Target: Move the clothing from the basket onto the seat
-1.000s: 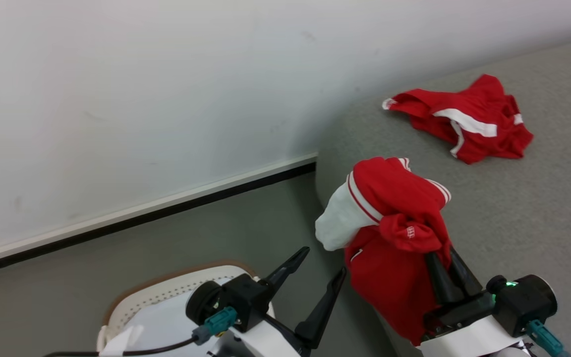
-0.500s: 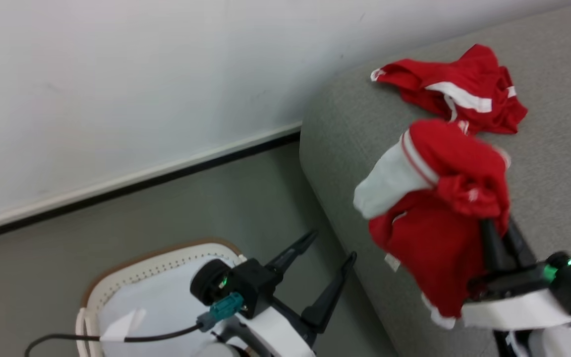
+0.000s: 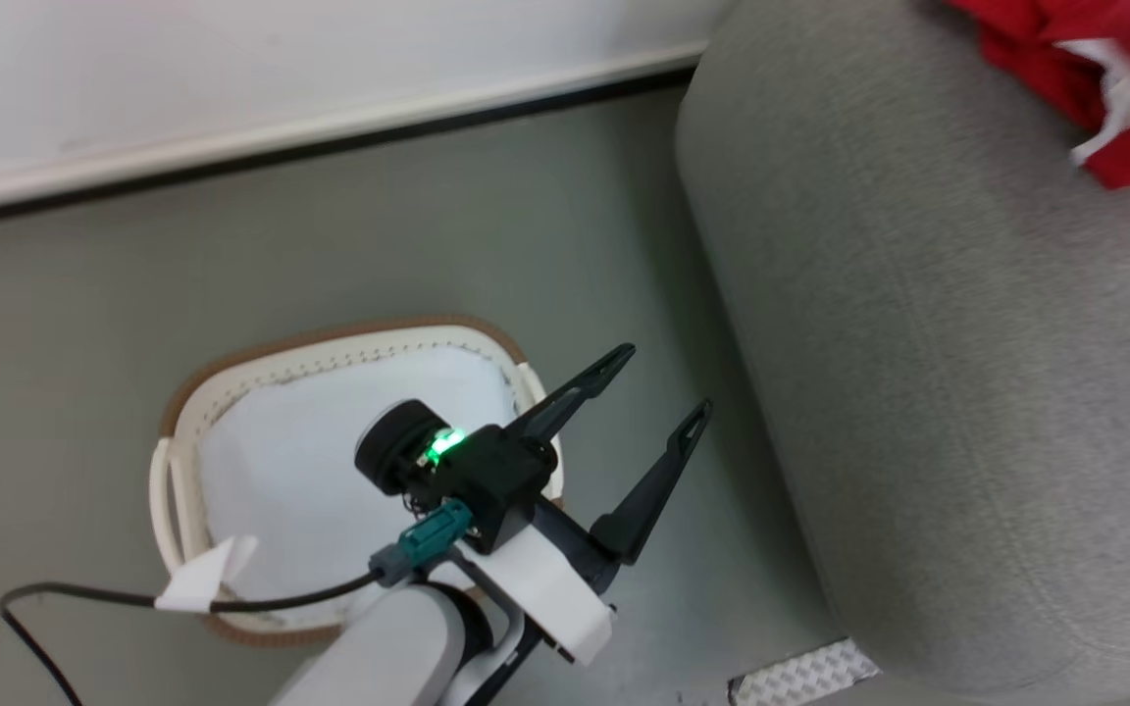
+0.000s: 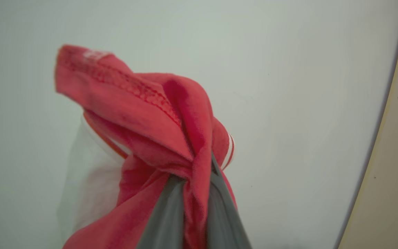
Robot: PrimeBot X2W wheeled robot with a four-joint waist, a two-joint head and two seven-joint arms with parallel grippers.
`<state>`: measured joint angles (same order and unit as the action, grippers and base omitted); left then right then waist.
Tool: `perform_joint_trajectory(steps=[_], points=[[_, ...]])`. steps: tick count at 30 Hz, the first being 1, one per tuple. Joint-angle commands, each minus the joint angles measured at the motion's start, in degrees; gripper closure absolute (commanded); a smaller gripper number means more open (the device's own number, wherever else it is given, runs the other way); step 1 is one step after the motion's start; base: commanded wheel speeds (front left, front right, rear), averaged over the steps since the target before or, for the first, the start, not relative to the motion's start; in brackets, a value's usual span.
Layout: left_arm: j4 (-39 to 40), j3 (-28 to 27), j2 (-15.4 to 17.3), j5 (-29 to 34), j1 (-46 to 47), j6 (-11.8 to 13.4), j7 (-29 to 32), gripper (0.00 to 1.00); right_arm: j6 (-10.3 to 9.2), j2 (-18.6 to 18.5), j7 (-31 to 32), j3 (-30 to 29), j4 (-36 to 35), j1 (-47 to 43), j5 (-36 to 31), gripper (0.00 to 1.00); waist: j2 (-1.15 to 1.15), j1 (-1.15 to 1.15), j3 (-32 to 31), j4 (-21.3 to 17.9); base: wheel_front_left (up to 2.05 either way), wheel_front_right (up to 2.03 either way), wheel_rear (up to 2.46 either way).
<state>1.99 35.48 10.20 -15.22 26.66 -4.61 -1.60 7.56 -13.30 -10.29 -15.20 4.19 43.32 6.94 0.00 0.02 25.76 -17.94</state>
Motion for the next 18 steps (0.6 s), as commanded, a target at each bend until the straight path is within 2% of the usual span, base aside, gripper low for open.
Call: perform_joint_trajectory(steps=[1, 6, 11, 14, 18], points=[[0.26, -0.21, 0.48, 0.58, 1.26, -0.3, -0.33, 0.0, -0.15, -2.01, 1.04, -1.66, 1.03, 3.0, -0.51, 1.0, 0.0, -0.02, 4.74, 3.48, 0.0, 0.0, 0.0], [0.75, -0.94, 0.65, 0.65, 3.41, -0.11, -0.92, 0.0, -0.15, -10.17, 6.04, -10.9, 7.79, 16.51, -2.56, 1.0, 0.0, -0.02, 9.32, 6.38, 0.0, 0.0, 0.0], [1.52, -2.22, 1.37, 0.63, 4.44, 0.62, -1.04, 0.0, -0.15, -14.66, 8.46, -19.8, 16.07, 23.1, -8.1, 1.0, 0.0, -0.02, 14.62, 8.53, 0.0, 0.0, 0.0], [1.31, -2.42, 2.03, 0.77, 3.93, 0.91, -1.04, 0.0, -0.15, -13.4, 8.34, -27.15, 20.91, 23.02, -12.78, 1.0, 0.0, -0.02, 16.72, 9.58, 0.0, 0.0, 0.0], [1.02, -2.15, 2.47, 0.26, 2.52, 1.18, -1.4, 0.0, -0.15, -6.95, 7.24, -35.66, 23.32, 20.3, -20.0, 1.0, 0.0, -0.02, 18.03, 10.01, 0.0, 0.0, 0.0]])
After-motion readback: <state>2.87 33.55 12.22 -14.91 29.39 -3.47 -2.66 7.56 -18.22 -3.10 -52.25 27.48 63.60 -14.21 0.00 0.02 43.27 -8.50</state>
